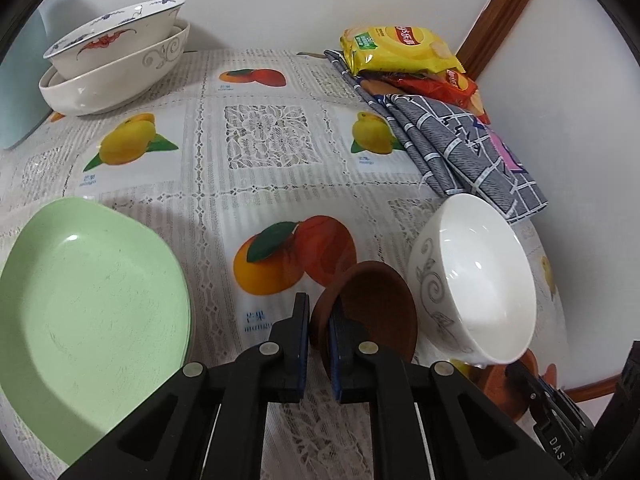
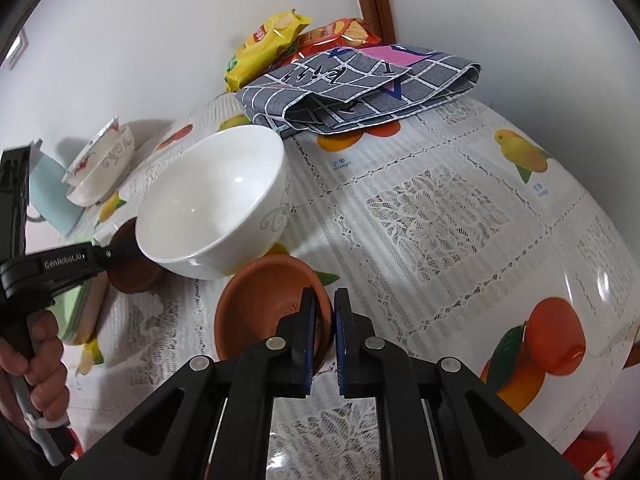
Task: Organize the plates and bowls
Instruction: 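Lift both brown clay bowls off the table with both grippers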
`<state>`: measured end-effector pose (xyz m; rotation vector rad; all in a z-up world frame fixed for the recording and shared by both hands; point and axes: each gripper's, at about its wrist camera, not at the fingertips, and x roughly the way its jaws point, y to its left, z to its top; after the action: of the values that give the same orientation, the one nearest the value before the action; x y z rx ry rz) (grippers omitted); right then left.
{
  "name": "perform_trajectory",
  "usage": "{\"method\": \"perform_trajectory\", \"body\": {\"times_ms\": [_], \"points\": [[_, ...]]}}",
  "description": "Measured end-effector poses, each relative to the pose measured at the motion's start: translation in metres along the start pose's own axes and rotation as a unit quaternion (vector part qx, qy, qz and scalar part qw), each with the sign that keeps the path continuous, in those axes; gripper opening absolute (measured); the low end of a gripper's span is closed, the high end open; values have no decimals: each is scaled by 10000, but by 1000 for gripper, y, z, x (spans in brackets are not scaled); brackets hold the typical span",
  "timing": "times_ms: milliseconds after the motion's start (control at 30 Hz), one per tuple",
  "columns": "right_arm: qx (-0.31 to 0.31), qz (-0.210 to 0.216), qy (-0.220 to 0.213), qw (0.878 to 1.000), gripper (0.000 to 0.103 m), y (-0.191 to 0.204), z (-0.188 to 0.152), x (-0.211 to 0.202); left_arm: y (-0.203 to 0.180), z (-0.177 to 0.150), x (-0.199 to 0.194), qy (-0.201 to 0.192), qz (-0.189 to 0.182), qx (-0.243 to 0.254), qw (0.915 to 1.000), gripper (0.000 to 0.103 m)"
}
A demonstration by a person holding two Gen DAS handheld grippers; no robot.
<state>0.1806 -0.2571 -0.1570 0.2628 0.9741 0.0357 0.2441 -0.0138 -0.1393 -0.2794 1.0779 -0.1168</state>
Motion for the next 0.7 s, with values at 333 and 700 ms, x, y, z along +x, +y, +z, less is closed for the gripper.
{"method": "perform_trajectory", "body": {"times_ms": [333, 700], "points": [[197, 44, -31, 9998, 9, 3, -5, -15, 4, -8, -20, -51, -146, -116, 9998, 9], [119, -16, -168, 9998, 9, 19, -6, -38, 3, -9, -46, -203, -302, -62, 9993, 9]]}}
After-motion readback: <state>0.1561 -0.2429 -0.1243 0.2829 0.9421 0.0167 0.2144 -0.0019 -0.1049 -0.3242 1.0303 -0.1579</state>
